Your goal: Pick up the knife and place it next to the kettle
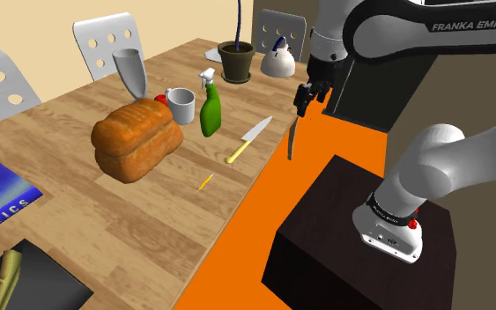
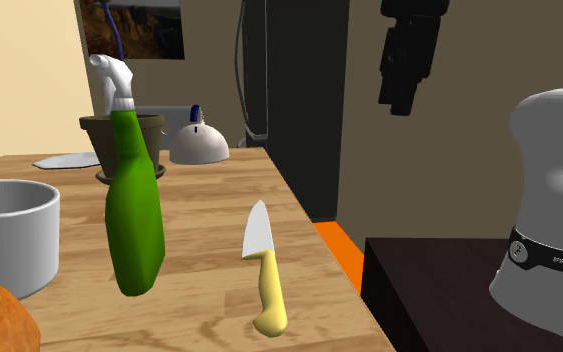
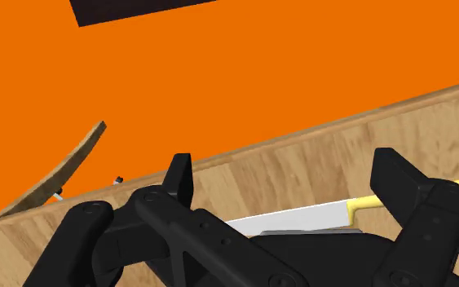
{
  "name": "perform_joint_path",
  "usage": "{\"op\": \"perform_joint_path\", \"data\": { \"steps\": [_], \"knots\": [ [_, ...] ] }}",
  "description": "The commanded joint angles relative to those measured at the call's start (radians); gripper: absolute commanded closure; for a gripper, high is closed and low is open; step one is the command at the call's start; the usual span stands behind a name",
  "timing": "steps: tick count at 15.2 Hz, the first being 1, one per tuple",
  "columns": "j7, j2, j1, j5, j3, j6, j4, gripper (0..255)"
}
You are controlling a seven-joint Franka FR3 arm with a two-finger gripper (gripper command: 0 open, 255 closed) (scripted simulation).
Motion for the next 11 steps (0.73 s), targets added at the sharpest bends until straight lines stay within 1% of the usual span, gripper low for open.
{"op": "perform_joint_path", "data": {
  "steps": [1, 4, 7, 9, 11],
  "knots": [
    [0.153, 0.041, -0.026, 0.04, 0.067, 0.067, -0.014, 0],
    [0.364, 0.116, -0.074, 0.084, 0.166, 0.162, -0.015, 0],
    [0.579, 0.212, -0.137, 0.105, 0.268, 0.257, 0.007, 0],
    [0.726, 0.286, -0.19, 0.101, 0.337, 0.319, 0.032, 0],
    [0.879, 0.366, -0.25, 0.079, 0.406, 0.376, 0.064, 0]
  ]
}}
